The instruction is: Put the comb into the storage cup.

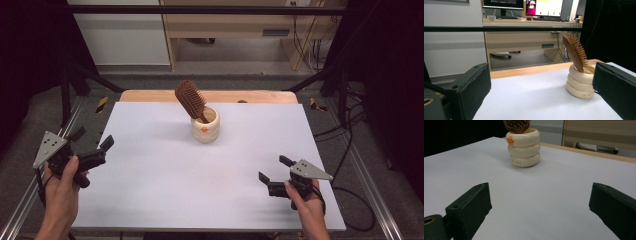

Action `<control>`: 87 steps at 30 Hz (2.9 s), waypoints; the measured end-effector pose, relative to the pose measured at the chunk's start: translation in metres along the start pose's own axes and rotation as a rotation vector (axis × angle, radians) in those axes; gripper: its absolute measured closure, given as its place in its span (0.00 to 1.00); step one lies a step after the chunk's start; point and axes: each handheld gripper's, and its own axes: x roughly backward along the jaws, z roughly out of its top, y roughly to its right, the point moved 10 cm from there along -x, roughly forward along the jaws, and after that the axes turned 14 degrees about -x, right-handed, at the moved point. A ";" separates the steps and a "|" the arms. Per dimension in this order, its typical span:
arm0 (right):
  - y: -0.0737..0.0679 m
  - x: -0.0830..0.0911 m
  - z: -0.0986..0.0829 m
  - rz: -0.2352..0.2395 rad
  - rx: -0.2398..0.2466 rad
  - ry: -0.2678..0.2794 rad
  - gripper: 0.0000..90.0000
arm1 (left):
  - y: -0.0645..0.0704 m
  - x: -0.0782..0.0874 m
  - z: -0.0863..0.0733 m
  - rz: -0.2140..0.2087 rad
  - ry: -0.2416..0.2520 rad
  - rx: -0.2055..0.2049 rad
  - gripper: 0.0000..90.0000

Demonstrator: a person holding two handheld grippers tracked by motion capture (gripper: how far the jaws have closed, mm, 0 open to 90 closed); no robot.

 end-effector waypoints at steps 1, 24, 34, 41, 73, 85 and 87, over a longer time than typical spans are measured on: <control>0.001 0.001 0.000 -0.002 0.002 0.001 0.05 | 0.000 0.001 -0.001 -0.002 0.000 0.001 0.02; 0.008 0.008 -0.004 -0.013 -0.002 0.006 0.05 | 0.003 0.008 -0.018 0.000 0.002 0.017 0.02; 0.007 0.009 -0.003 -0.013 -0.002 0.008 0.05 | 0.005 0.009 -0.034 0.003 -0.010 0.025 0.02; 0.008 0.010 -0.003 -0.016 -0.001 0.011 0.05 | 0.008 0.010 -0.045 0.008 -0.013 0.030 0.02; 0.012 0.007 -0.009 -0.019 0.014 -0.009 0.05 | 0.036 0.010 -0.106 -0.010 -0.071 0.044 0.02; 0.013 0.005 -0.011 -0.019 0.017 -0.014 0.05 | 0.053 0.007 -0.109 -0.056 -0.077 0.030 0.02; 0.014 0.005 -0.011 -0.020 0.018 -0.015 0.05 | 0.056 0.007 -0.109 -0.065 -0.079 0.029 0.02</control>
